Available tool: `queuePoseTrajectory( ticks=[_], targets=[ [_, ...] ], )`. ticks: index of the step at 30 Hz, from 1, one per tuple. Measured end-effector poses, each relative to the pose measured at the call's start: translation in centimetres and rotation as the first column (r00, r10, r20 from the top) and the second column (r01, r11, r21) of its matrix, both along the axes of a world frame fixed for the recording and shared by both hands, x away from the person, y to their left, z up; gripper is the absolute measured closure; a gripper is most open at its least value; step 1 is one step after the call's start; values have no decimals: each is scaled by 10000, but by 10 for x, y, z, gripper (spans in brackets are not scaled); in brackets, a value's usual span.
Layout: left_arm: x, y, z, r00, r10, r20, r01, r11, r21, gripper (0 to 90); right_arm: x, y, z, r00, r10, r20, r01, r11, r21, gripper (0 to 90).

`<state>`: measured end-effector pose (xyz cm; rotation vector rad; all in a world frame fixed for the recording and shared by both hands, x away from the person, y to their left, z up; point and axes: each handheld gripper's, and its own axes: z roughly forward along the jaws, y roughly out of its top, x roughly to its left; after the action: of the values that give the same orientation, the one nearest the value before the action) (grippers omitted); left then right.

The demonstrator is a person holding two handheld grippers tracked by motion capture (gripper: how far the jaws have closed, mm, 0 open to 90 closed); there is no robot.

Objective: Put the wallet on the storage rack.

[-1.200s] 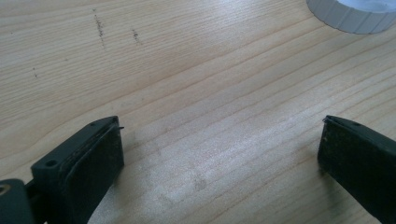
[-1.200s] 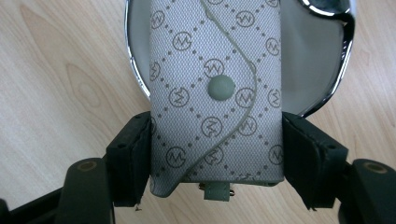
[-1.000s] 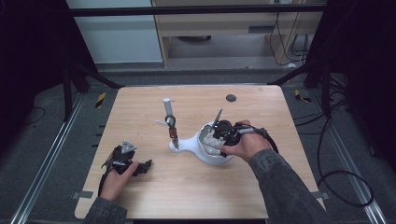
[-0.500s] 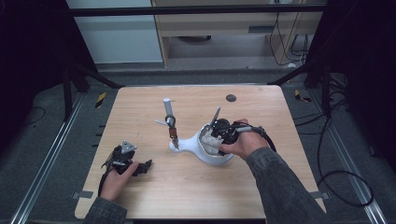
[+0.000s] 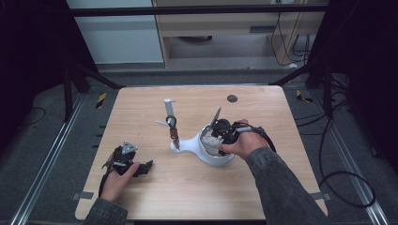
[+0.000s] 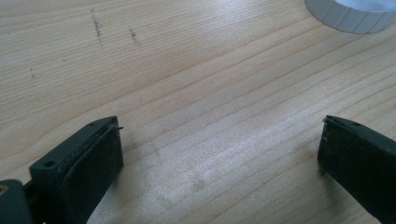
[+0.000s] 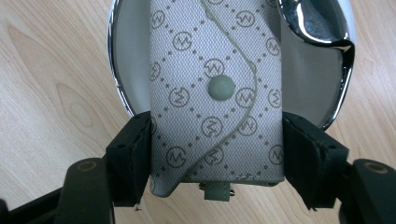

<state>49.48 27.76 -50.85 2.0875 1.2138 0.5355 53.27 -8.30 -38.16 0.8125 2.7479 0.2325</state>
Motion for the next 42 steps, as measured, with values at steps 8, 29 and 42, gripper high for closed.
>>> queuePoseTrajectory(
  ticks=[8,29,42],
  targets=[
    [0,0,0,10000,-3,-16,3,10000,-1,0,2,1,-2,10000,-19,-1,19,9999,113,309],
    [0,0,0,10000,-8,-16,8,10000,-6,0,6,4,-8,9997,-103,-235,106,9998,145,309],
    [0,0,0,10000,-4,-28,4,10000,-5,0,11,4,-10,9993,-174,-330,181,9996,230,300]
  ],
)
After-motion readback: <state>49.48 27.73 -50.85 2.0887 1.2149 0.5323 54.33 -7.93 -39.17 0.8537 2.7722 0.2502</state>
